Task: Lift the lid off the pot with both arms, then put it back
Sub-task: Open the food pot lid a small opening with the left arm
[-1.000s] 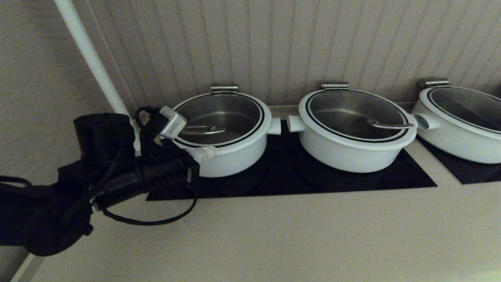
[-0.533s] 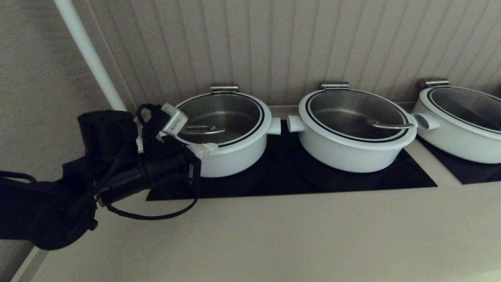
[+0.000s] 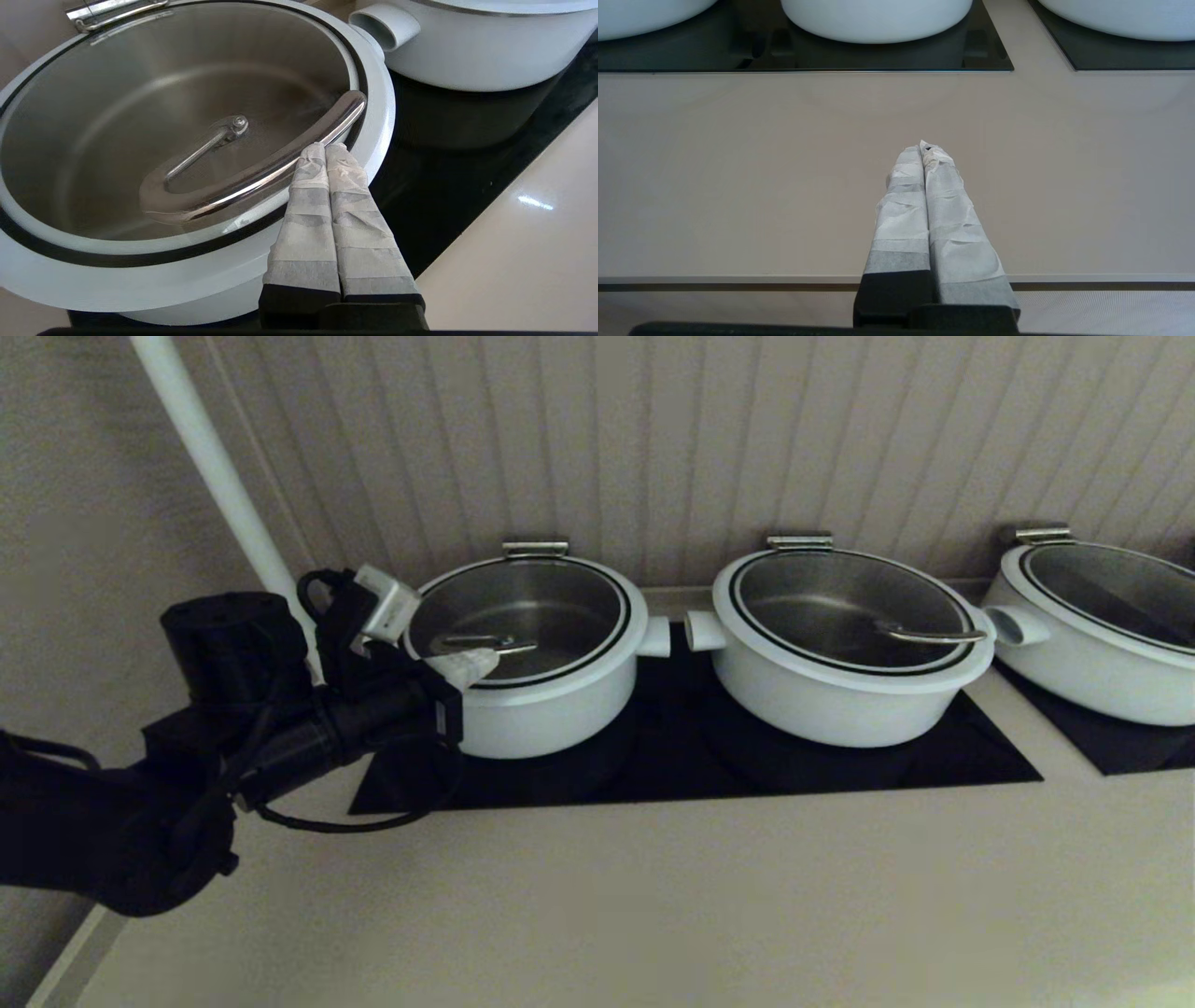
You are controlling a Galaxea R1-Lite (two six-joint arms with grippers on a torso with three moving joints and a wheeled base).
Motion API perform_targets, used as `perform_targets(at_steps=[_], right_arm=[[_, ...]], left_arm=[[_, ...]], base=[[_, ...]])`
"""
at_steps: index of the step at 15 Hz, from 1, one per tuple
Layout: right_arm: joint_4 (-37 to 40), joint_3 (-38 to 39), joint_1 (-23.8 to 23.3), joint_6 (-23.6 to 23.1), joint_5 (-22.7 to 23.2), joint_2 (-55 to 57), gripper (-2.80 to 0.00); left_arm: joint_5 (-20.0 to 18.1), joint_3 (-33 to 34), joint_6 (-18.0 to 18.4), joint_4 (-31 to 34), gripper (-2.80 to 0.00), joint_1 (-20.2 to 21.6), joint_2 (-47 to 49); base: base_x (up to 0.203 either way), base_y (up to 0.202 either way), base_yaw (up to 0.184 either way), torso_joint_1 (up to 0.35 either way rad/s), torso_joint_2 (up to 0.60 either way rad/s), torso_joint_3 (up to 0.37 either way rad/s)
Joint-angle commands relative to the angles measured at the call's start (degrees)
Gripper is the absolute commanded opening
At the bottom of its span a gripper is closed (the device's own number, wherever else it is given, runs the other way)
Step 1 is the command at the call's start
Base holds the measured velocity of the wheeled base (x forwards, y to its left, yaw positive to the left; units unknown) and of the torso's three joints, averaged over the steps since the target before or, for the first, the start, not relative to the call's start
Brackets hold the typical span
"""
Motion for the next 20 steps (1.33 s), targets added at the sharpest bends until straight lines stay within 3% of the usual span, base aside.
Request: perform_targets(at_steps=[1,5,11,20], right_arm=[[0.0,0.0,0.0,-0.03,0.0,0.09,-2.8],[0.0,0.0,0.0,-0.03,0.0,0.01,-2.8],[0.0,0.0,0.0,-0.03,0.0,0.0,-2.8],[0.0,0.0,0.0,-0.03,0.0,0.0,-2.8]], left_arm=[[0.02,0.08,0.03,-0.41,-2.8,0.45,0.07],[-0.07,1.71,-0.23,-0.33,-2.8,0.61,-2.25],[-0.16,9.77,-0.65,-0.32,-2.8,0.54,-7.86],[-0.07,8.61,-0.41,-0.23,-2.8,0.44,-8.03]], base=[[0.0,0.0,0.0,0.0,0.0,0.0],[0.0,0.0,0.0,0.0,0.0,0.0],[0.0,0.0,0.0,0.0,0.0,0.0],[0.0,0.0,0.0,0.0,0.0,0.0]])
